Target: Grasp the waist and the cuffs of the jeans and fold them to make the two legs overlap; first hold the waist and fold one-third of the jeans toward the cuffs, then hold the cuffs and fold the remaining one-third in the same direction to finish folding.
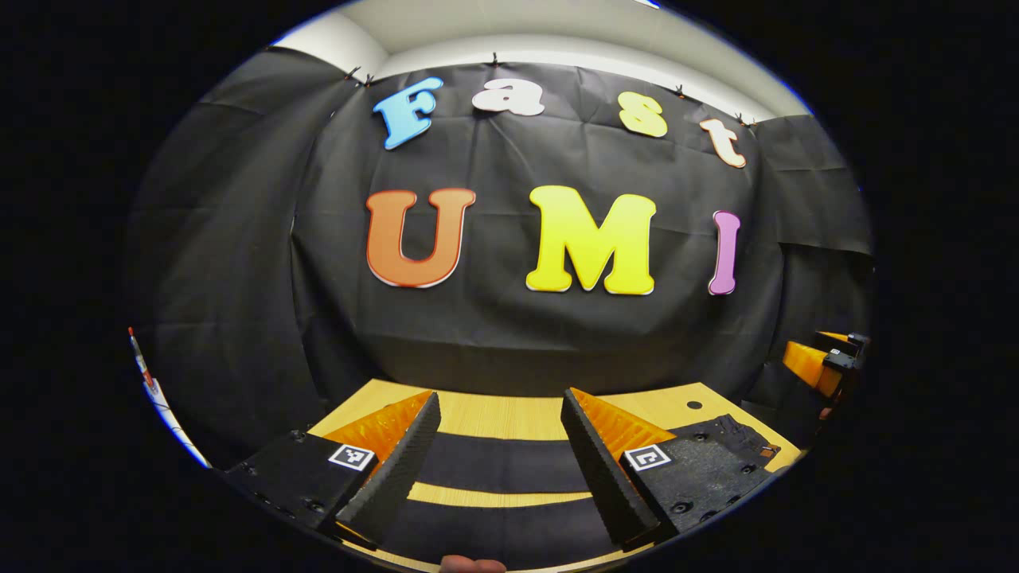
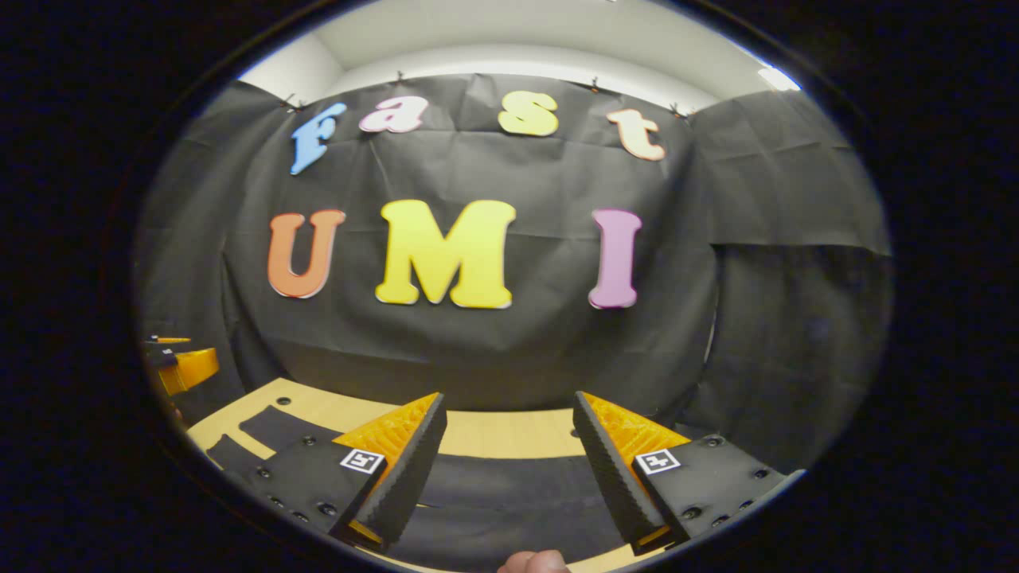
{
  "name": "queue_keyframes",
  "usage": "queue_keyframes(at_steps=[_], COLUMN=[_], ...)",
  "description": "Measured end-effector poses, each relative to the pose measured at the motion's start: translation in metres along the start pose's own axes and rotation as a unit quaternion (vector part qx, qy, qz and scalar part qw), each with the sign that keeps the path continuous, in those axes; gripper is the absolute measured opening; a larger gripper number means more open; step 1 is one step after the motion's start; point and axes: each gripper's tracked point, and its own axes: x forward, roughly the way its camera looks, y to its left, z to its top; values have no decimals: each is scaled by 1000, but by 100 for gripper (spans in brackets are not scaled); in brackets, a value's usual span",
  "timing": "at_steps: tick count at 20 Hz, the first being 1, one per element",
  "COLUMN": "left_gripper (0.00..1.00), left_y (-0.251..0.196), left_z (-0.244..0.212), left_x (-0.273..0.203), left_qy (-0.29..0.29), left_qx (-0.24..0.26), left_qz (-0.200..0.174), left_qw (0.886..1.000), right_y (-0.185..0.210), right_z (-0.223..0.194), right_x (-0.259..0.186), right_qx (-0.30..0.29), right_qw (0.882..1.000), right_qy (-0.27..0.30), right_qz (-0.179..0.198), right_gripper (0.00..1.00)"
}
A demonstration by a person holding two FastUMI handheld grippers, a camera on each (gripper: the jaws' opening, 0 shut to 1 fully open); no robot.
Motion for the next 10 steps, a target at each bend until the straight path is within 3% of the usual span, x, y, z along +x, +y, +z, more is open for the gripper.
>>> queue_keyframes(at_steps=[4, 6, 8, 10], left_gripper=[98, 98, 99, 100], left_y=[63, 98, 119, 133], left_z=[-58, -99, -133, -173], left_x=[-6, -18, -35, -48], left_qy=[86, 134, 180, 219], left_qx=[-48, -62, -119, -205], left_qz=[70, 113, 144, 171], left_qw=[993, 983, 966, 938], right_y=[-94, -137, -174, -197], right_z=[-41, -83, -137, -180], right_x=[18, 24, 20, 15], right_qx=[24, 81, 131, 173], right_qw=[997, 988, 969, 950], right_qy=[65, 130, 203, 254], right_qz=[-26, -29, -44, -58], right_gripper=[98, 98, 98, 98])
